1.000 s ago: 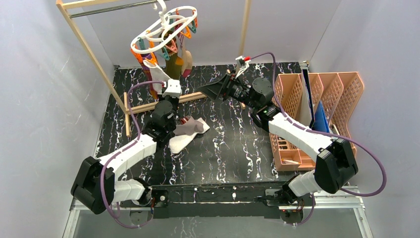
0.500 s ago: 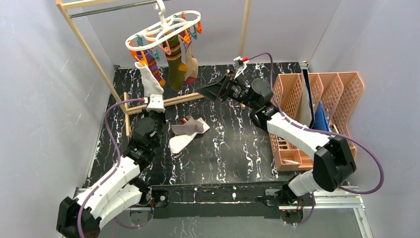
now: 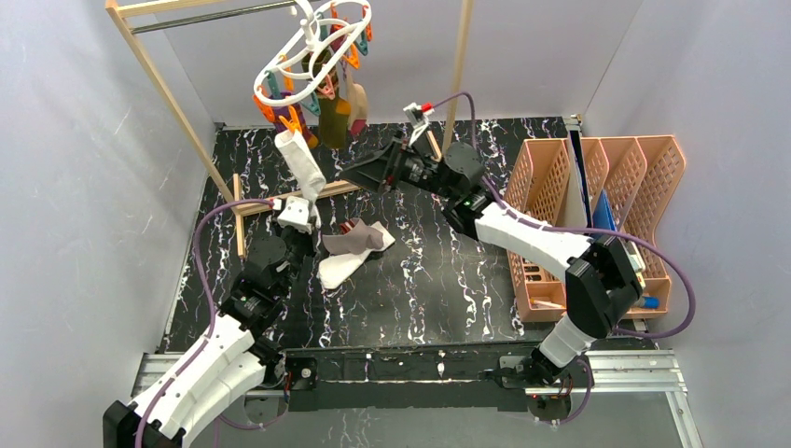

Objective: Remove the socks clipped to the hanger

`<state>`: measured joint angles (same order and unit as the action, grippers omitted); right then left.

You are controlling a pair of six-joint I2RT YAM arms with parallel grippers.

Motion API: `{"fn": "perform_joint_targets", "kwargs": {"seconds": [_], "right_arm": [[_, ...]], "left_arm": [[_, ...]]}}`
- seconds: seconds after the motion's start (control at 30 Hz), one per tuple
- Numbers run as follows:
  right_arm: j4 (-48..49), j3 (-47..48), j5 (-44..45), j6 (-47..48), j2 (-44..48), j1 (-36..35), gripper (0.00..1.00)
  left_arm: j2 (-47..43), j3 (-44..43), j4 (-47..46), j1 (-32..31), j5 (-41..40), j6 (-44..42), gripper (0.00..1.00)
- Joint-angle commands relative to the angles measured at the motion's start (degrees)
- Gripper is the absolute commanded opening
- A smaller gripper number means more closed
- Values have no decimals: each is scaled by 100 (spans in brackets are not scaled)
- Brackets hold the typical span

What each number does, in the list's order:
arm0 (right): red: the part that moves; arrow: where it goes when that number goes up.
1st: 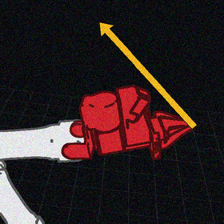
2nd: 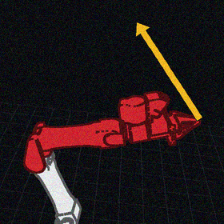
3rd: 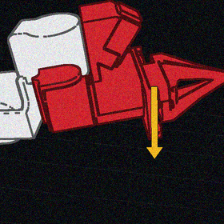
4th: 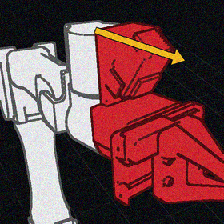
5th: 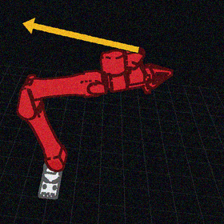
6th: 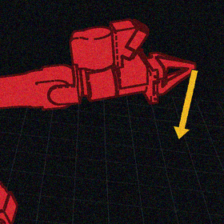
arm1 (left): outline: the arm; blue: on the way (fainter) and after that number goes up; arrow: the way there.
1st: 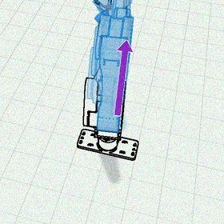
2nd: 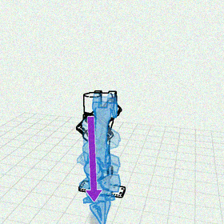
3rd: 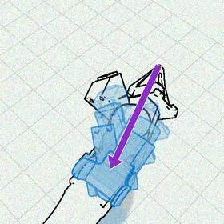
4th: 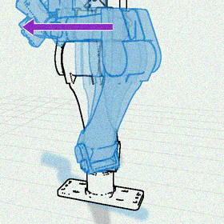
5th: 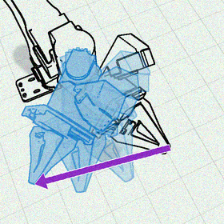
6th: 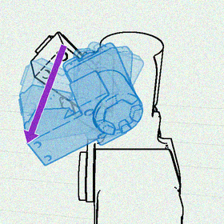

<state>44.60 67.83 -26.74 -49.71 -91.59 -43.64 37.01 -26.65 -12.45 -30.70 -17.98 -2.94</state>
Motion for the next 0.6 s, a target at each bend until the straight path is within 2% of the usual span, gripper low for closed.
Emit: {"fn": "perform_joint_targets", "kwargs": {"seconds": [0.0, 0.07, 0.2, 0.33, 0.57], "right_arm": [[-938, 1226, 695, 1043, 71, -630, 97], [-1948, 1752, 1430, 1636, 44, -921, 94], [-2622, 2390, 2217, 2349, -20, -1160, 88], [-2902, 2686, 2537, 2603, -120, -1169, 80], [-3178, 3273, 2605, 2771, -532, -1165, 80]], "left_arm": [[8, 90, 223, 14, 369, 155, 0], [68, 86, 226, 13, 402, 145, 0], [113, 146, 172, 13, 459, 176, 0], [129, 176, 97, 13, 460, 191, 0], [73, 195, 85, 11, 471, 215, 0]]}}
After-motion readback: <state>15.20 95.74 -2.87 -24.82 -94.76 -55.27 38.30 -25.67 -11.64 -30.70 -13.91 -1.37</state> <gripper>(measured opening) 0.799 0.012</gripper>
